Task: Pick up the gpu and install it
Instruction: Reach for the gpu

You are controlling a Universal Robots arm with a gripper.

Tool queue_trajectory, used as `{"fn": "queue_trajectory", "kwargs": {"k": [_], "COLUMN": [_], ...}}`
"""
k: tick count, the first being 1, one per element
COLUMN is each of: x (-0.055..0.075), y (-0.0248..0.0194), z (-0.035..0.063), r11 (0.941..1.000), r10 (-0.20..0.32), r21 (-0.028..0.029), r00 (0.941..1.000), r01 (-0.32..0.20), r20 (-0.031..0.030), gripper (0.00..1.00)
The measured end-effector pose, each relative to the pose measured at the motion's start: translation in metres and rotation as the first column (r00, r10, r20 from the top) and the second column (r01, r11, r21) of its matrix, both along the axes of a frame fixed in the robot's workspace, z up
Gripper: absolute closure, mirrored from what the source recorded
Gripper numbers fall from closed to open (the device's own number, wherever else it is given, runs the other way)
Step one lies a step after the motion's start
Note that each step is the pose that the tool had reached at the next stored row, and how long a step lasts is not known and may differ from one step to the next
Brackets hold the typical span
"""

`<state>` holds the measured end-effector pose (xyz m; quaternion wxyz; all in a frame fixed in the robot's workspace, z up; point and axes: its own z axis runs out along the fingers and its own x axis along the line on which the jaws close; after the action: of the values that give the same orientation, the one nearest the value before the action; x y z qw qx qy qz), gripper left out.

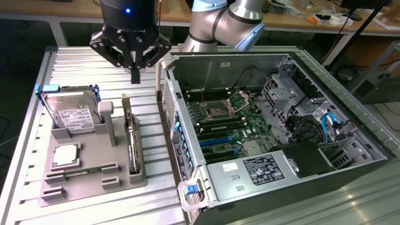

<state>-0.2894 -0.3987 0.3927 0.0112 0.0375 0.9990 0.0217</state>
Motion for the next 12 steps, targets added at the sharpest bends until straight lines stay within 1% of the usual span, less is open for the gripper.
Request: {"fn": "queue_trajectory", "kwargs": {"k": [12], "x": [-0.021], "y": [0.0], "z": [-0.0005], "r11": [1.0], "r10": [0.001], "r21": [0.0], "r00": [1.0], "r01": [-0.001], "r20": [-0.0056], "gripper": [0.89]}}
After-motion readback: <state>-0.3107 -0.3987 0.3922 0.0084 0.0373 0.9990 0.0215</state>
